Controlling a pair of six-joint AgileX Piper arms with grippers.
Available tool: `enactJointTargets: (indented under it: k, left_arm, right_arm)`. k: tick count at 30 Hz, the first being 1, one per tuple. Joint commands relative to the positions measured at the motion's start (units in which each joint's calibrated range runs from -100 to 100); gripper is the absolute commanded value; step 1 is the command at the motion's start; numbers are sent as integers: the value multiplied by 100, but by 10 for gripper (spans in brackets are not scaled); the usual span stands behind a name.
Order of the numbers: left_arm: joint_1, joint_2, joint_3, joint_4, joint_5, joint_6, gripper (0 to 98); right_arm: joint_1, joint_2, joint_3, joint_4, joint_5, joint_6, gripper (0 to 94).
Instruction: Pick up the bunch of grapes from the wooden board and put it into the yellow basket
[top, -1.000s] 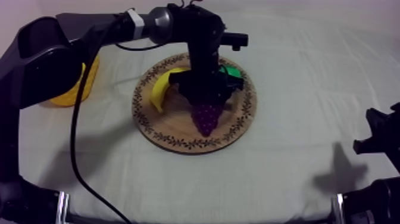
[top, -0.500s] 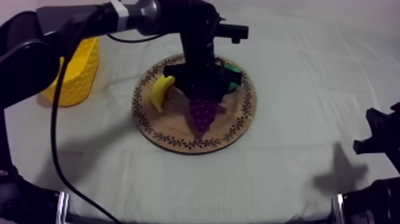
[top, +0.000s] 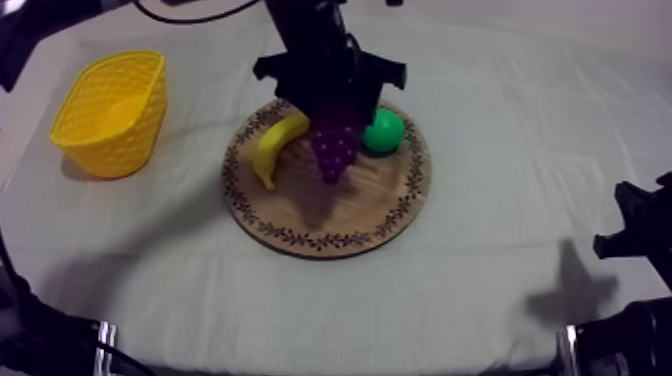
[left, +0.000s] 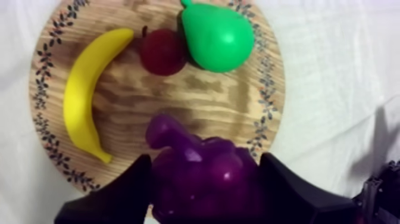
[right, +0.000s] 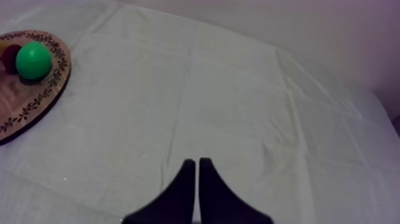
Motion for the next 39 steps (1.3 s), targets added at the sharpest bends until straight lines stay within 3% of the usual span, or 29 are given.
enactJointTargets:
  k: [1,14,39]
  left_arm:
    - [-1,-160,16,-14,47,-1,527]
    - [-365,-568,363,-105,139,-130,527]
    - [-2634,-1136,681,-478,310,-972,526]
  right_arm:
    - [-2,0,-4,3,2,-4,3]
    - [-2,0,-4,3,2,-4,3]
    - [-2,0,-4,3,2,-4,3]
